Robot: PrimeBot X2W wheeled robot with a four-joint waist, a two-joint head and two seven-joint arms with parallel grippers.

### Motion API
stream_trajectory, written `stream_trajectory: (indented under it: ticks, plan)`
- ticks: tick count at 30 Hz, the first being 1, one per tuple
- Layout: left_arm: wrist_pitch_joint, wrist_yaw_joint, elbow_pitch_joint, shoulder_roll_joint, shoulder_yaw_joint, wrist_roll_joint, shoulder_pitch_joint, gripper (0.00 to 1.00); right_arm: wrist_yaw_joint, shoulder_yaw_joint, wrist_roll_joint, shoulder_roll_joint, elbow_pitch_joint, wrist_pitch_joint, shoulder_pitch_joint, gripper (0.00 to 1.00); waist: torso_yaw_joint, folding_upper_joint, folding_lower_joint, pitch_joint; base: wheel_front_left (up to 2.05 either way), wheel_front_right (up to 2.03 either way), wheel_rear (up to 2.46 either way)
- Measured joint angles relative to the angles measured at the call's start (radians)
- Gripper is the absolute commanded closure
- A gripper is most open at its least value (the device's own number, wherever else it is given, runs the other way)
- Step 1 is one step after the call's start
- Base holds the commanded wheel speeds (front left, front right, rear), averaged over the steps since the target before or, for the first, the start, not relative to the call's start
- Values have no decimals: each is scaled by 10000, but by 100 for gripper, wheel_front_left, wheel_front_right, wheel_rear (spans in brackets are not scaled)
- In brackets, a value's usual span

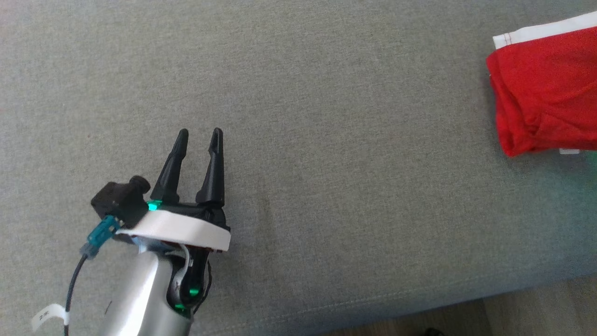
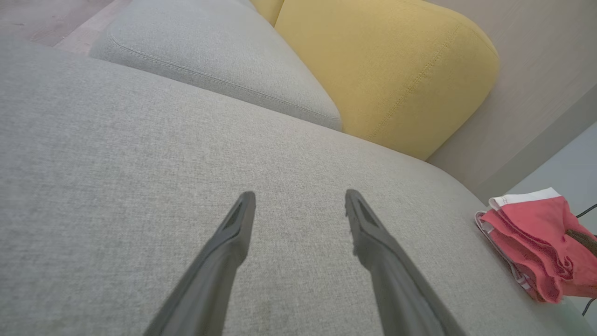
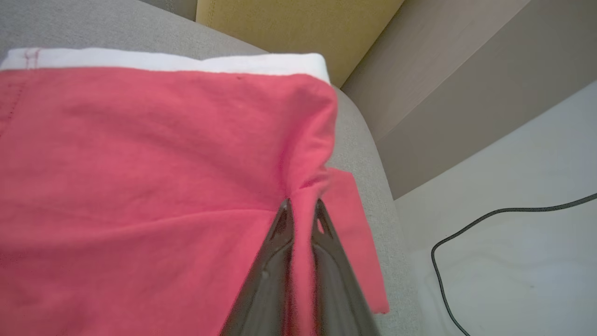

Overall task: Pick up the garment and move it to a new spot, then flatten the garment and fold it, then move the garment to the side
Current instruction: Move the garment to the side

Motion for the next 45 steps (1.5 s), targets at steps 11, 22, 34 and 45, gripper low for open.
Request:
stream_trajectory:
  ticks: [11,22,34,45]
  plan:
    - [0,13,130,0,-8,-117,15,0,0,-194,322,151,-871,313,273,0,-62,0,0,-383,0,0,0]
    - [0,98,123,0,19,-378,168,0,0,56,497,1244,-2895,313,291,0,-1,0,0,-1323,0,0,0]
    - [0,366,-173,2,326,-481,1014,0,0,445,894,3553,-4090,-1093,2604,0,467,0,-1,-2690,0,0,0]
    - [2,554,-395,12,648,-159,2245,0,0,257,537,4807,-4153,-2470,5188,0,867,1,-1,-3709,0,0,0]
